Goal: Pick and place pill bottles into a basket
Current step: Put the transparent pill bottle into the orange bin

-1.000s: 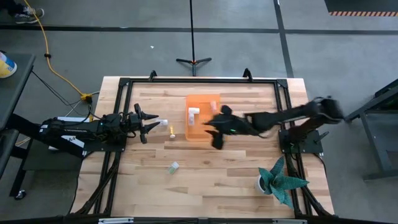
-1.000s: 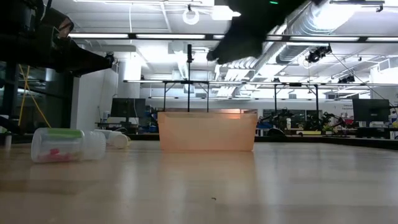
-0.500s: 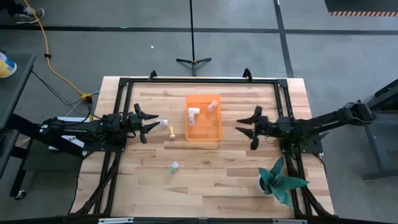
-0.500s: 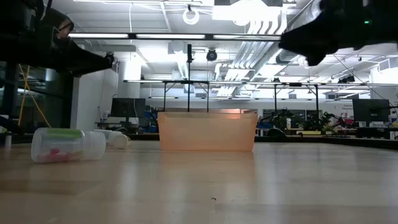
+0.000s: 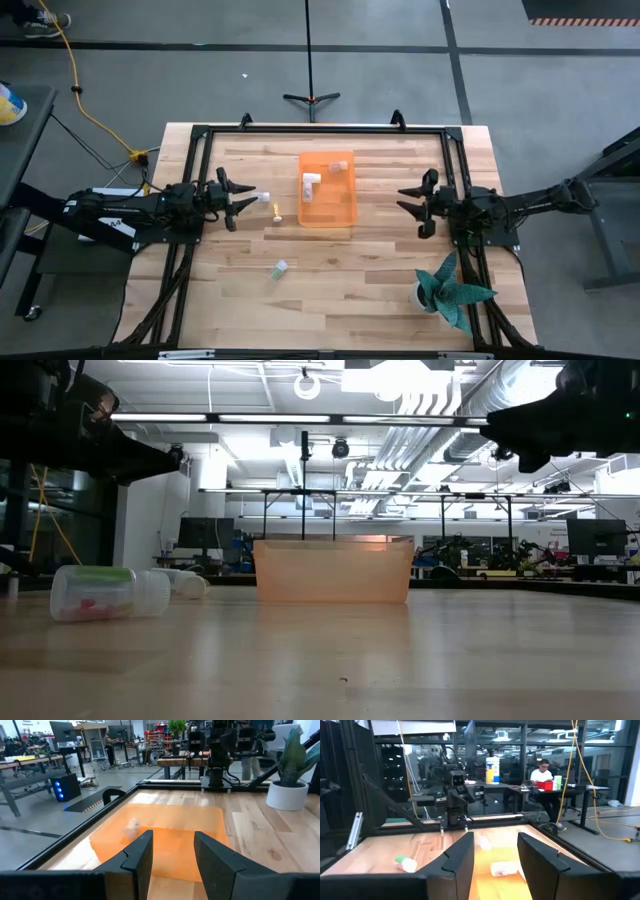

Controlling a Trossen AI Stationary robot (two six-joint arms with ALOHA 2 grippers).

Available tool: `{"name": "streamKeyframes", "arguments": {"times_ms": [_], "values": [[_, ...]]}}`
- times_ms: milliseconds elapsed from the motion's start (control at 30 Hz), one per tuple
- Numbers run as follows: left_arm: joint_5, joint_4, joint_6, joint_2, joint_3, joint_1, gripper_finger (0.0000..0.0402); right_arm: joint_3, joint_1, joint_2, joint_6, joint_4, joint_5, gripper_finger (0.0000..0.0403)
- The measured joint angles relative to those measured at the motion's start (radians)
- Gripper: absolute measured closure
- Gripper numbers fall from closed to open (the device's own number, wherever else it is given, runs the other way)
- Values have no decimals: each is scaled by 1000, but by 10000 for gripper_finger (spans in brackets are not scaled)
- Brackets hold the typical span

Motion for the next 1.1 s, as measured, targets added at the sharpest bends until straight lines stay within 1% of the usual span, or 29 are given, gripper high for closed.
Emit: {"name": "streamKeyframes", "arguments": {"times_ms": [200,267,333,467,567,667,767,867,967,1100], "values": [[-10,32,20,0,2,0,224,0,-18,0,-20,-25,13,261],[-14,24,19,1,11,0,217,0,-28,0,-34,-30,12,261],[-8,29,2,15,35,0,199,0,-41,1,-44,-42,13,261],[0,32,-40,82,96,0,137,0,-73,1,-44,-55,13,261],[0,8,-69,189,164,0,101,0,-96,1,-36,-83,13,261],[0,-72,-67,337,249,0,90,0,-117,1,-18,-113,13,261],[0,-202,-74,505,354,1,95,0,-137,1,2,-127,13,261],[-16,-390,-141,662,493,9,109,0,-153,1,7,-137,13,261],[-25,-576,-172,802,617,52,123,0,-161,1,7,-144,13,261],[-23,-721,-191,949,735,132,136,0,-168,2,7,-151,13,261]]}}
